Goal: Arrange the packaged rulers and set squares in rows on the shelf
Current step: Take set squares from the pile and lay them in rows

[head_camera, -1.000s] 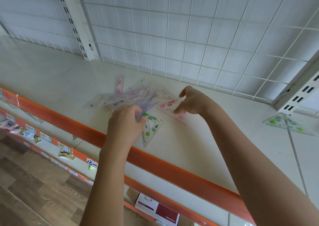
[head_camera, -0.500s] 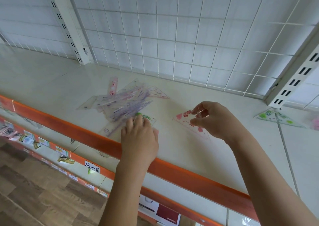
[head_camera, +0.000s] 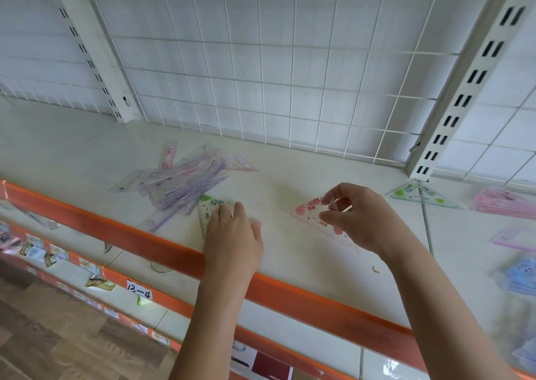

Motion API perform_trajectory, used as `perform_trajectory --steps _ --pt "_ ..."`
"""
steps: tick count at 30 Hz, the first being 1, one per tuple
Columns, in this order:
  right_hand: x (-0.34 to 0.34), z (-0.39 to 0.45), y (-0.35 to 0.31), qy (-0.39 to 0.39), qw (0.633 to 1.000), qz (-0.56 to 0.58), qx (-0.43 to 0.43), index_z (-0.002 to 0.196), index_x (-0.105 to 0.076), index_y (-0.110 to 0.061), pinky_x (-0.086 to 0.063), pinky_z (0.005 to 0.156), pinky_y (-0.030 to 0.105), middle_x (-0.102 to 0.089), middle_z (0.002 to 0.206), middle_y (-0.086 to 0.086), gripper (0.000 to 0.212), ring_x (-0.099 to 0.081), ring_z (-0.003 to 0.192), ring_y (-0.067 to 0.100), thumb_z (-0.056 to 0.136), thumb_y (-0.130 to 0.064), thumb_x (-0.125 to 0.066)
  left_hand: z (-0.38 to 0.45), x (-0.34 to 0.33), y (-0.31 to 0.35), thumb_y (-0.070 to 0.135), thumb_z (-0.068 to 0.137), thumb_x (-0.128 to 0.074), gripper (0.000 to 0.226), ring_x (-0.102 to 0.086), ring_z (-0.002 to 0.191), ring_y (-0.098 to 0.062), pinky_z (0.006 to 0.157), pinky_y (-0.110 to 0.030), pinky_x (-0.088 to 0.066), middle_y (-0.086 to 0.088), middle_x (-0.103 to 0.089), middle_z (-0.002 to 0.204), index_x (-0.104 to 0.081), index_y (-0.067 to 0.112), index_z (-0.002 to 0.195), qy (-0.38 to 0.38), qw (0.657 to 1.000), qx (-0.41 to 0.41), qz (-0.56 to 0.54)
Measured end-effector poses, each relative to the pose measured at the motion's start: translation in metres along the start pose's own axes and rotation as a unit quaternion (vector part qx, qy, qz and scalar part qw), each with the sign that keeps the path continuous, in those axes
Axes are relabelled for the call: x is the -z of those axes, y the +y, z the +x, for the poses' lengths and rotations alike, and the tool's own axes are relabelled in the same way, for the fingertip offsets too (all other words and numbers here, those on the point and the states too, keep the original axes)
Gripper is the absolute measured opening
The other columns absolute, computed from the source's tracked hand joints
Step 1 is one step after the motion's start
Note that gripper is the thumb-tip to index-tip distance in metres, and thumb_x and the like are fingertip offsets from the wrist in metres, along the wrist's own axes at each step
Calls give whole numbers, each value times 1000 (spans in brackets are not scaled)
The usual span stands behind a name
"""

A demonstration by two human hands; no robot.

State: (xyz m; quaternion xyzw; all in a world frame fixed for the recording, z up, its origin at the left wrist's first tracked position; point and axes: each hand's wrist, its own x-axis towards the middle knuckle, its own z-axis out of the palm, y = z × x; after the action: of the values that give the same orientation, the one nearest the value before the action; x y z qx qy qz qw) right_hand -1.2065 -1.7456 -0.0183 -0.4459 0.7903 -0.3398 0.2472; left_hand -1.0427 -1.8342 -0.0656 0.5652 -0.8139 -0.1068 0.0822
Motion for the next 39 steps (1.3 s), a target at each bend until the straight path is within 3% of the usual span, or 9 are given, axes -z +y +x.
perform_trajectory --steps 4,8,11,16,23,26,29,34,39 --pt "7 -5 5 -3 1000 6 13 89 -60 -26 -33 49 19 -60 76 -7 12 -53 64 10 84 -17 -65 -13 2 14 32 99 -35 51 -28 137 -25 111 -33 -24 -12 -39 144 -28 7 143 -3 999 -9 -37" --pt "15 -10 10 -4 1000 13 17 88 -60 -27 -32 48 18 -60 78 -6 12 -53 65 11 85 -16 -65 -27 10 30 29 99 -36 39 -47 120 -24 90 -32 -38 -5 -55 127 -41 12 134 16 996 -21 -81" --pt "23 -14 16 0 1000 6 16 88 -60 -26 -32 48 18 -60 77 -6 11 -51 62 8 85 -17 -65 -35 14 41 31 99 -37 34 -52 111 -25 83 -32 -40 -4 -60 119 -47 15 127 14 996 -29 -83" --pt "36 -20 26 9 1000 3 8 90 -60 -25 -31 46 17 -60 75 -5 9 -47 57 7 86 -18 -64 -50 11 69 34 98 -40 34 -50 114 -23 89 -32 -39 -3 -58 122 -50 13 123 -27 991 -62 -113" --pt "52 -28 41 28 1000 12 -4 90 -61 -23 -35 50 22 -62 76 0 9 -52 62 13 85 -16 -65 -58 7 91 23 96 -47 42 -47 121 -18 102 -28 -36 -2 -48 135 -43 15 137 -52 975 -112 -184" --pt "59 -30 47 34 999 12 -9 91 -61 -22 -34 49 22 -61 75 -1 9 -51 61 12 85 -15 -64 -40 13 80 21 86 -63 50 -49 118 -18 100 -27 -38 -2 -51 130 -49 17 133 -71 977 -135 -148" --pt "62 -33 51 39 999 12 -13 90 -60 -22 -33 49 21 -60 75 -1 9 -52 60 12 85 -15 -64 -21 22 73 25 73 -77 63 -42 119 -13 92 -26 -43 2 -47 126 -50 22 130 -153 970 -150 -114" --pt "66 -35 53 49 999 14 -17 90 -60 -22 -32 49 21 -59 72 -3 9 -50 58 11 86 -15 -64 5 27 87 33 63 -84 71 -30 121 -12 101 -34 -37 6 -36 123 -47 36 124 -277 937 -212 21" --pt "68 -40 58 69 997 18 -30 90 -61 -22 -33 51 21 -59 72 -3 9 -52 63 12 85 -15 -64 19 28 100 39 57 -85 74 -31 116 -16 99 -42 -40 7 -33 110 -41 38 116 -330 907 -232 122"
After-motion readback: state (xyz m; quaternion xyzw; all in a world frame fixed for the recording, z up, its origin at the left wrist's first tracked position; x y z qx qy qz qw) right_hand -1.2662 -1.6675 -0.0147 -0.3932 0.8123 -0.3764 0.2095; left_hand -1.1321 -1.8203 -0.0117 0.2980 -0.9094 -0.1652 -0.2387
